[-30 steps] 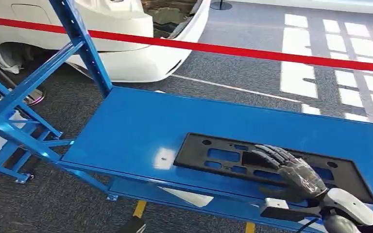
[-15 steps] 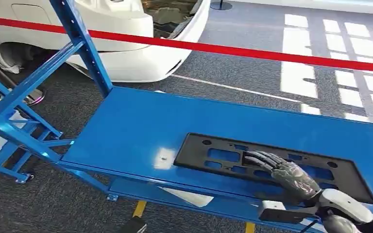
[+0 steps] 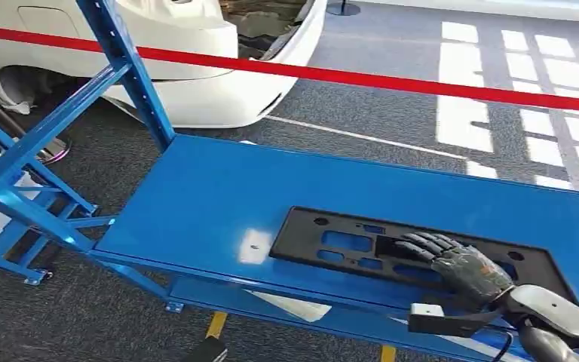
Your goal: Take the parts from the cabinet and place them on the table.
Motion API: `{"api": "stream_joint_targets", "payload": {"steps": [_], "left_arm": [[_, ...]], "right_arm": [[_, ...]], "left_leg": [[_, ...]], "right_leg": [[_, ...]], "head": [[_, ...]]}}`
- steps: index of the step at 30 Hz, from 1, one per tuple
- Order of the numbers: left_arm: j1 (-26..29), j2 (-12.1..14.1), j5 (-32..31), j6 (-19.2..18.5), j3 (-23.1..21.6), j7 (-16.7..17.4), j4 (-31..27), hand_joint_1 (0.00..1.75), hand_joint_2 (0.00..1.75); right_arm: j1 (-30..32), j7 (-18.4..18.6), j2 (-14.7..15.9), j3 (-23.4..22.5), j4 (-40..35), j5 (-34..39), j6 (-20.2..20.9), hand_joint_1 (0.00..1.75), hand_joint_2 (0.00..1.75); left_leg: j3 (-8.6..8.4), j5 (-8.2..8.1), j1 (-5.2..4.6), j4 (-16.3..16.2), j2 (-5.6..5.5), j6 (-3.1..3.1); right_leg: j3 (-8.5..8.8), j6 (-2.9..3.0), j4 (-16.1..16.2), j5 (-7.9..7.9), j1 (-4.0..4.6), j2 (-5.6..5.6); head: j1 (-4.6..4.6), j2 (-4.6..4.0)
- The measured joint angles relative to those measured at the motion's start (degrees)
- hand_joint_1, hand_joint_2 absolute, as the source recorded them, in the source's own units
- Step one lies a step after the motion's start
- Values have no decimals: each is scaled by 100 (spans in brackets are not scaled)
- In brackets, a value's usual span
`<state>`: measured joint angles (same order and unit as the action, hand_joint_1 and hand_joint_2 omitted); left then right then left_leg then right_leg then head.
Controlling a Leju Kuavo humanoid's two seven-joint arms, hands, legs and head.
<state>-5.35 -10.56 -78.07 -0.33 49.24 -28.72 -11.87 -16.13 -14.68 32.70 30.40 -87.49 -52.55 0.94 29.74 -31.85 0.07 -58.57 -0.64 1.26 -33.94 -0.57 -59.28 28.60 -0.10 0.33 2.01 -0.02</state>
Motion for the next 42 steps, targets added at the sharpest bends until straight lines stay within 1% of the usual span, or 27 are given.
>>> {"api": "stream_joint_targets", "payload": {"steps": [6,13,19,23,31,32,37,38,42], "left_arm": [[18,0,11,28,0,-24,0,0,0],[28,0,13,48,0,-42,0,0,0],[31,0,15,81,0,-39,0,0,0],[30,0,15,87,0,-35,0,0,0],[30,0,15,96,0,-24,0,0,0],[30,0,15,98,0,-24,0,0,0],[35,0,20,107,0,-20,0,0,0],[36,0,20,109,0,-17,0,0,0],[39,0,22,111,0,-17,0,0,0]], "right_arm": [[-220,360,28,207,100,-646,-231,0,175],[-380,535,28,376,173,-953,-288,0,175],[-510,817,-33,509,398,-1346,-404,0,175],[-583,905,-109,579,599,-1462,-470,0,175],[-661,957,-321,607,1049,-1565,-616,0,175],[-662,979,-343,607,1088,-1584,-640,21,175],[-636,1040,-466,594,1259,-1691,-820,21,175],[-630,1042,-485,588,1281,-1707,-839,175,175],[-564,1064,-540,573,1346,-1728,-870,175,175]], "left_leg": [[-2,0,0,0,1,0],[-5,0,0,0,0,0],[-16,0,0,0,1,0],[-39,-1,0,1,1,0],[-97,-3,0,3,1,-1],[-103,-3,0,3,1,-1],[-128,-3,0,3,2,-1],[-132,-3,-1,3,2,-1],[-134,-3,0,3,2,-1]], "right_leg": [[1,0,0,0,0,1],[5,-1,0,-1,0,1],[17,-1,1,-1,0,1],[38,0,2,0,1,1],[94,-1,6,2,2,6],[100,-1,6,2,2,6],[124,-2,6,0,2,7],[127,-2,6,-1,2,8],[131,-2,6,-1,2,7]], "head": [[0,0],[0,0],[0,0],[0,0],[0,0],[0,0],[0,0],[0,0],[0,0]]}}
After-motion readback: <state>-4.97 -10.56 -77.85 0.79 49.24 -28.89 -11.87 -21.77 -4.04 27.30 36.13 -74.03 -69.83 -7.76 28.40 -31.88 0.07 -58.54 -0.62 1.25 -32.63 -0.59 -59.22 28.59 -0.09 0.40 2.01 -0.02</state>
